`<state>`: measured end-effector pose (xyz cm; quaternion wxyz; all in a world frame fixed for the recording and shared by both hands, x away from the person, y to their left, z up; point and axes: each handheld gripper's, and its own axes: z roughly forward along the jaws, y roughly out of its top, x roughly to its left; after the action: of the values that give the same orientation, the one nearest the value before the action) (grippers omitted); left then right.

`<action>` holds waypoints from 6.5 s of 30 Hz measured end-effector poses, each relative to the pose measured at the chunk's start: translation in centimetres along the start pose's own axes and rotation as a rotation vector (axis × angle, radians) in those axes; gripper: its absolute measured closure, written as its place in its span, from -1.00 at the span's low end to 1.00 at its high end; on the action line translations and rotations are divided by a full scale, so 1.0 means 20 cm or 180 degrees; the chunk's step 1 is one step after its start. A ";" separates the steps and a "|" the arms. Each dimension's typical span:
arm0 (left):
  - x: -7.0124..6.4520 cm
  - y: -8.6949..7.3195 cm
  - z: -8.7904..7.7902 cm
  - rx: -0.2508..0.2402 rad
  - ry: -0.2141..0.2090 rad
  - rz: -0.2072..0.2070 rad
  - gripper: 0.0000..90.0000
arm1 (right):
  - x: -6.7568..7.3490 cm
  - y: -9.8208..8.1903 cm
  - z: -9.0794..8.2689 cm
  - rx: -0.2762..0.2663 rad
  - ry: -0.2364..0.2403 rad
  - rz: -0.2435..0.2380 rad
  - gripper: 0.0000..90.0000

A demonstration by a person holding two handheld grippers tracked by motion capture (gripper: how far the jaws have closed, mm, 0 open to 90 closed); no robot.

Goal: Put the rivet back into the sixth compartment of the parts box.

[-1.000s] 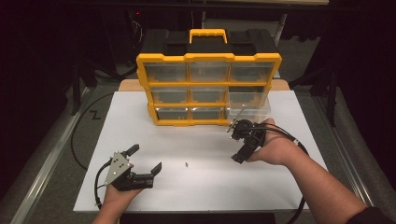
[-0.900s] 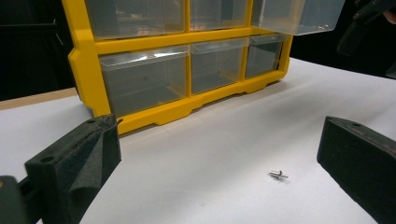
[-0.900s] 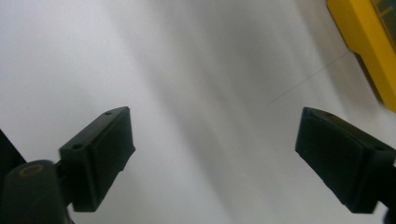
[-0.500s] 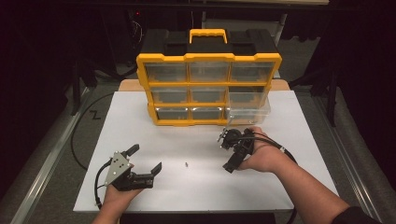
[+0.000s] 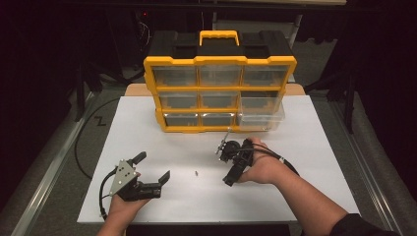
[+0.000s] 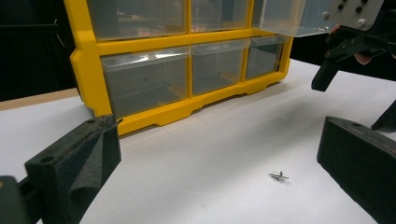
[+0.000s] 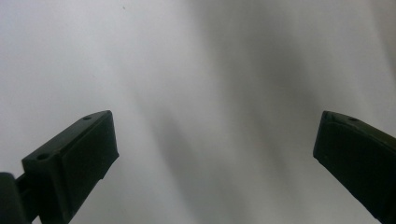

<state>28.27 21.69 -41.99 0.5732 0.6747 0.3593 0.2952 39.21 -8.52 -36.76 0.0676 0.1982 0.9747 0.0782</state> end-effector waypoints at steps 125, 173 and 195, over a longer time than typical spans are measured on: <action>0.00 0.00 0.00 0.0002 -0.0011 -0.0005 -0.99 | 0.09 0.20 0.10 -0.0021 0.0277 -0.0317 0.89; 0.00 0.00 0.00 0.0009 -0.0006 0.0007 -0.99 | -0.07 -0.22 0.00 0.0049 0.0127 0.0058 0.89; -0.01 0.00 0.01 0.0022 -0.0012 0.0016 -0.99 | -0.14 -0.38 -0.05 0.0054 0.0031 0.0234 0.89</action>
<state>28.26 21.51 -42.09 0.5708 0.6780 0.3576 0.2941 38.80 -16.61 -36.78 0.0582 0.2340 0.9677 0.0734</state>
